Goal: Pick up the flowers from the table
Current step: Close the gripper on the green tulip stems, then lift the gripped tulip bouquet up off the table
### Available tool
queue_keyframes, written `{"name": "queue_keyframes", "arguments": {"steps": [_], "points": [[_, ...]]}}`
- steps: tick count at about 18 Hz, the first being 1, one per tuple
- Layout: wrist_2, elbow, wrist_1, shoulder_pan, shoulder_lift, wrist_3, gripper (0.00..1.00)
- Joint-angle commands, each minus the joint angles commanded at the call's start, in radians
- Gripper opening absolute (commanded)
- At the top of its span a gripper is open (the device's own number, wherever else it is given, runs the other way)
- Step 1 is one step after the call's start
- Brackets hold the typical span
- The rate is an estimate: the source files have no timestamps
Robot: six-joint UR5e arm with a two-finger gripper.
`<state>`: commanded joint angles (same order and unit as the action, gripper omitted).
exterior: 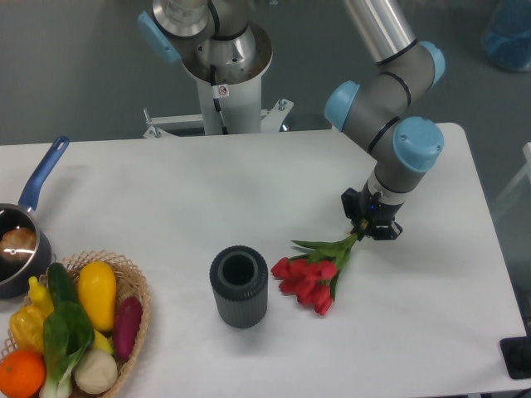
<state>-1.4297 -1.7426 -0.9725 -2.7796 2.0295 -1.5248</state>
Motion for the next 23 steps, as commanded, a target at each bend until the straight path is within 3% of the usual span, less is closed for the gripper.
{"name": "queue_keyframes", "arguments": {"steps": [10, 23], "points": [[0.024, 0.011, 0.0, 0.003, -0.035, 0.003, 0.19], [0.253, 0.109, -0.002, 0.006, -0.094, 0.115, 0.19]]}}
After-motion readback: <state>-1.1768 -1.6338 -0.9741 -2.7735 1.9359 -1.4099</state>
